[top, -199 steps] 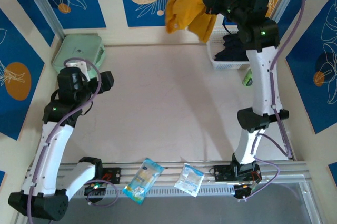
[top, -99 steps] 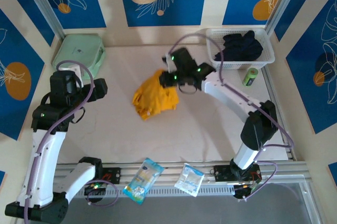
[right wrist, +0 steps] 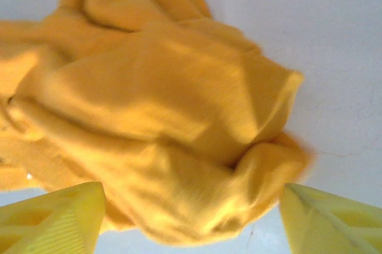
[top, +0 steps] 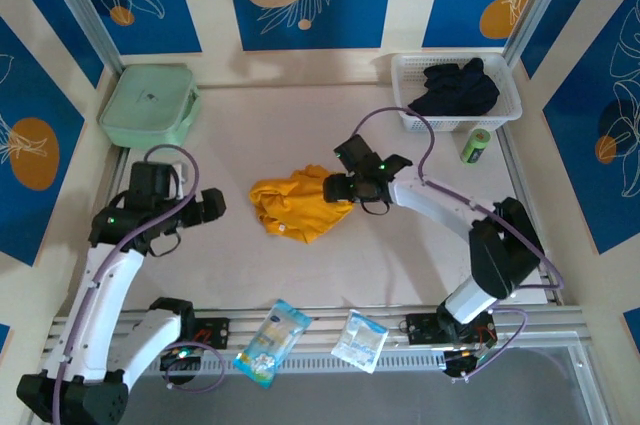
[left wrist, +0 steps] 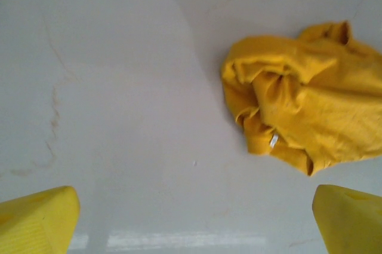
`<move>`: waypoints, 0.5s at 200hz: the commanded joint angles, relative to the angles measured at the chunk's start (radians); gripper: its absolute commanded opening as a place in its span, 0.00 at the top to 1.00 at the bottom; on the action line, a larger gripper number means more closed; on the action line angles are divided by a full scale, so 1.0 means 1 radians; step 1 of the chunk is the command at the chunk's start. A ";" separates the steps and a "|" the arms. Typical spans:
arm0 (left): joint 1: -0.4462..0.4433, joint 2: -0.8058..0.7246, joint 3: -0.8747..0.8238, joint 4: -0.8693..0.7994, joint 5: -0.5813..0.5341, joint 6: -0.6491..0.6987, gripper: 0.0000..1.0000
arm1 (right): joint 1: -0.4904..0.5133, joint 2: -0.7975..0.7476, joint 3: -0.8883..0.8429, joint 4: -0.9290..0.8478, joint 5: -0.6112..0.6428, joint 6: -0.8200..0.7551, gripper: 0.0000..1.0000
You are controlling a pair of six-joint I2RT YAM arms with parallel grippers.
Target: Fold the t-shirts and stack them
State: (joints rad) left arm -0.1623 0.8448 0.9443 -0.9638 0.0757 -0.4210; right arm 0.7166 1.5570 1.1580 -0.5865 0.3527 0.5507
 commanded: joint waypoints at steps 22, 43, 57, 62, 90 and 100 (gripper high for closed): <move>-0.014 -0.021 -0.136 0.115 0.115 -0.099 0.00 | 0.223 -0.037 0.078 -0.219 0.311 -0.133 0.12; -0.038 0.044 -0.192 0.245 0.202 -0.157 0.00 | 0.264 -0.004 0.092 -0.255 0.337 -0.102 0.15; -0.083 0.108 -0.219 0.338 0.216 -0.197 0.00 | 0.266 0.006 0.083 -0.249 0.338 -0.074 0.18; -0.103 0.134 -0.224 0.371 0.212 -0.207 0.00 | 0.265 0.008 0.076 -0.245 0.339 -0.062 0.20; -0.210 0.336 -0.209 0.513 0.168 -0.254 0.01 | 0.246 -0.005 0.057 -0.236 0.332 -0.011 0.28; -0.235 0.419 -0.192 0.555 0.161 -0.261 0.03 | 0.240 -0.020 0.049 -0.230 0.328 -0.005 0.30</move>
State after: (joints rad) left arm -0.3405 1.1313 0.7322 -0.5766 0.2298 -0.6224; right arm 0.9710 1.5612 1.2259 -0.8013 0.6521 0.4946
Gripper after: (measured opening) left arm 0.985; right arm 0.719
